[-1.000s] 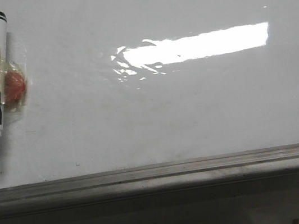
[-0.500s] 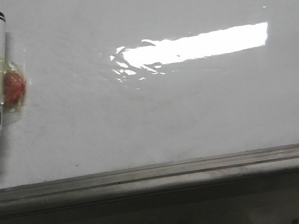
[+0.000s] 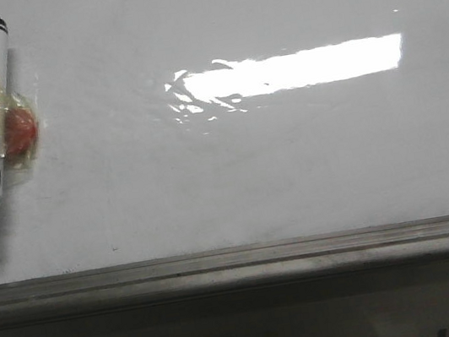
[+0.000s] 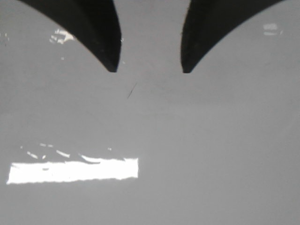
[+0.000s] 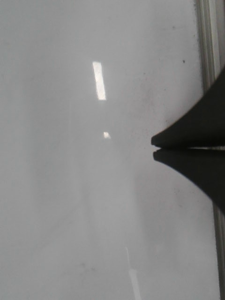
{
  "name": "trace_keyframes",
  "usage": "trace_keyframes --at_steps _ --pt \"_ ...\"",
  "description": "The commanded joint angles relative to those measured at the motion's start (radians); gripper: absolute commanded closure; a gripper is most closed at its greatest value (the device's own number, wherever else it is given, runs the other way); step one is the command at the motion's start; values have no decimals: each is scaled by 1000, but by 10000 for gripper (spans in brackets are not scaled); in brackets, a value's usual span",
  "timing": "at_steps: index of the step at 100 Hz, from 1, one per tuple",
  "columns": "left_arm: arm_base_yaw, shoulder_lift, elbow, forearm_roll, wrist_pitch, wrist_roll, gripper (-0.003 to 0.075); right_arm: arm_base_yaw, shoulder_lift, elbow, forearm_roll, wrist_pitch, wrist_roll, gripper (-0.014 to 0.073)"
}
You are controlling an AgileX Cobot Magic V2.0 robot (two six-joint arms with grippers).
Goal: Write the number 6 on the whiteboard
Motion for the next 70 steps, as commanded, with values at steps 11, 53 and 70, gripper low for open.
trace_keyframes --at_steps 11,53,70 --pt "-7 21 20 -59 -246 -3 270 -5 17 -27 3 -95 -5 657" --pt "-13 30 18 -104 -241 1 269 -5 17 -27 3 -112 -5 657" --pt "-103 91 12 -104 -239 133 270 -5 17 -27 3 -114 -5 657"
